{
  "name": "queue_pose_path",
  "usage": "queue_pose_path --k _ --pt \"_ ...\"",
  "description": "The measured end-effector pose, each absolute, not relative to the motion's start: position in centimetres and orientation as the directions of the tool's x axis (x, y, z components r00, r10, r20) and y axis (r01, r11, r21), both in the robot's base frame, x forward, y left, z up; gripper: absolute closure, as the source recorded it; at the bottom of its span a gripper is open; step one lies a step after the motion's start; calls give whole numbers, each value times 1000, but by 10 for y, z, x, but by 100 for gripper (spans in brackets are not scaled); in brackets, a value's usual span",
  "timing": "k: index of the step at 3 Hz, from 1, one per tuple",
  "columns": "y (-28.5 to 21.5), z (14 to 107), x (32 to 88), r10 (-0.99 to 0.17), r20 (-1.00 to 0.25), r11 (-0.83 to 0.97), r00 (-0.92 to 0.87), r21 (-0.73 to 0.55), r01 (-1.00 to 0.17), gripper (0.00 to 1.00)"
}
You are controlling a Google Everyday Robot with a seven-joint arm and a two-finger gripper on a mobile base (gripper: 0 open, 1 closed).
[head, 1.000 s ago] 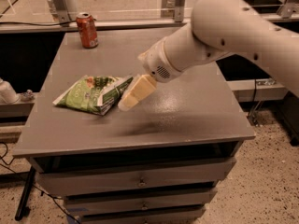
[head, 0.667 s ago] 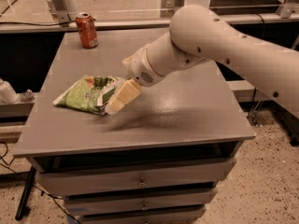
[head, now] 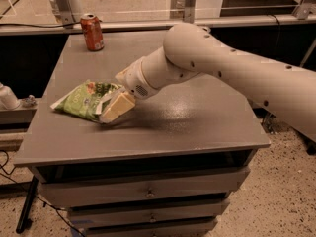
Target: Move green jalapeno chip bag near green can
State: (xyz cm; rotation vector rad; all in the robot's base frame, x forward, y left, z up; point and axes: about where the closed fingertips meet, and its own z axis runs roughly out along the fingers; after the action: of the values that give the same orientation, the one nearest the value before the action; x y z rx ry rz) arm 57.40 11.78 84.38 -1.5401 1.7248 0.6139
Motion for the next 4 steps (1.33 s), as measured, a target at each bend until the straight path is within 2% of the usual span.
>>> queue_pose_path --k 3,4 --pt "61 850 571 -592 -801 344 -92 -148 -927 87" --pt "32 856 571 -577 -807 418 -125 -161 -894 100"
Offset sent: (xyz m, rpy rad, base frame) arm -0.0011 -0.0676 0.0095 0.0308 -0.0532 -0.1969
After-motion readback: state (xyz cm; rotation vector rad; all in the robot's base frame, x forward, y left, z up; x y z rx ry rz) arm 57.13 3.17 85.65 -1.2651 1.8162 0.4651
